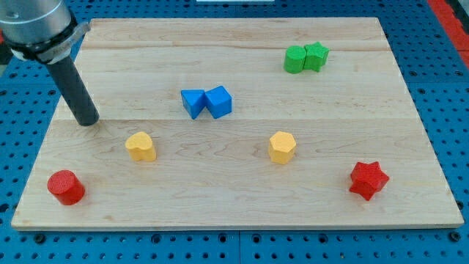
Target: Push the yellow heart towards the yellow hexagon
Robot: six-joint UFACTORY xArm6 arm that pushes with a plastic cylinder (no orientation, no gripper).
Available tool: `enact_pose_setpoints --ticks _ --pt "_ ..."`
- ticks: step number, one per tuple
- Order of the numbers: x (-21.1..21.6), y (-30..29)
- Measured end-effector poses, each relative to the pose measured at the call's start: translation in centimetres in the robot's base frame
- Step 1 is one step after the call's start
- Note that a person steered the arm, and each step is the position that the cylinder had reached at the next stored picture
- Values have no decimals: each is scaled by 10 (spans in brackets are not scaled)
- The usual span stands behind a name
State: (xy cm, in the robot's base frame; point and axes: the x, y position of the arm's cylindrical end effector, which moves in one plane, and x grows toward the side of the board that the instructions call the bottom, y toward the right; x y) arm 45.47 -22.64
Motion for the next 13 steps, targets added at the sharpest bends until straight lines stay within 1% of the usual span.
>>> enact_pose_setpoints --ticks 2,3,5,6,7,9,13 --pt "34 48" --pt "42 72" --pt "43 118" --pt "64 126" --pt "101 123" --pt "79 127" --pt "64 215"
